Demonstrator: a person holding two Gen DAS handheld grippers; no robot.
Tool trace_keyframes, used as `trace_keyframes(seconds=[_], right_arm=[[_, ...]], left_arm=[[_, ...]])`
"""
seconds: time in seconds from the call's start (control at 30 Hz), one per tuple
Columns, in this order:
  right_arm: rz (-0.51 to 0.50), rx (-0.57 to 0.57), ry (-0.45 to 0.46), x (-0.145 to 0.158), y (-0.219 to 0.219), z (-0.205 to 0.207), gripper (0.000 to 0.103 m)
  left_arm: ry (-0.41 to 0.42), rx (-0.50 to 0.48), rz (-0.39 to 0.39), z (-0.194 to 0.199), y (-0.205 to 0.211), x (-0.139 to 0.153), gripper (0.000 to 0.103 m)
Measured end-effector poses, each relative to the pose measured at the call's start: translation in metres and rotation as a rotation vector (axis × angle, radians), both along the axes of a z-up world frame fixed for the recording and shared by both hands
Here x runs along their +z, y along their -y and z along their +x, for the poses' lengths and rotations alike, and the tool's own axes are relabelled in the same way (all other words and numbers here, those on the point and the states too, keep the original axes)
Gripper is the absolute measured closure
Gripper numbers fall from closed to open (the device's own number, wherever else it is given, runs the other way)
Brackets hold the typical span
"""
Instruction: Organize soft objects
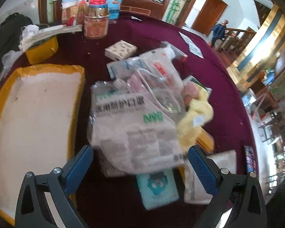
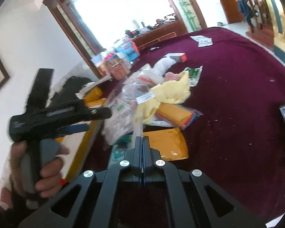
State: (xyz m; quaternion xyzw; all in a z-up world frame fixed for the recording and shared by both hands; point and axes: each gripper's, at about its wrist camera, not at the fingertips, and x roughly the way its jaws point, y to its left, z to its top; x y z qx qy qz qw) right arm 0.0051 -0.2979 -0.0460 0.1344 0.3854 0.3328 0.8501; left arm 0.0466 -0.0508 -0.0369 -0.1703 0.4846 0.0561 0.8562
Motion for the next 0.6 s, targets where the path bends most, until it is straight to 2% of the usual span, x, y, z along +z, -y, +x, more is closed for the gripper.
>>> trace_keyframes(seconds=[0.1, 0.2, 0.3, 0.43, 0.5, 0.57, 0.6], right_arm=[[-0.017, 0.027, -0.015, -0.007, -0.007, 0.003, 0.103], [-0.027, 0.045, -0.008, -0.009, -0.011, 0.004, 0.103], [-0.025, 0.051, -0.009, -0.012, -0.012, 0.007, 0.103], [-0.016, 0.064, -0.043, -0.018, -0.013, 0.015, 0.102], [-0.013, 0.07, -0.05, -0.02, -0.014, 0.017, 0.102], [-0.013, 0.074, -0.054, -0.02, -0.015, 0.019, 0.102], [-0.011, 0.074, -0.059, -0.021, -0.015, 0.019, 0.102]], left_arm=[[-0.003, 0.016, 0.051, 0.012, -0.005, 0.0, 0.002], [0.001, 0.015, 0.037, 0.023, -0.011, 0.002, 0.002], [0.016, 0.018, 0.07, 0.038, -0.017, 0.011, 0.002], [0.004, -0.024, -0.015, 0.065, -0.03, 0.013, 0.002], [0.028, -0.083, -0.073, 0.078, -0.033, 0.015, 0.002], [-0.007, -0.148, -0.109, 0.092, -0.031, 0.009, 0.002], [-0.031, -0.15, -0.144, 0.098, -0.032, 0.004, 0.002]])
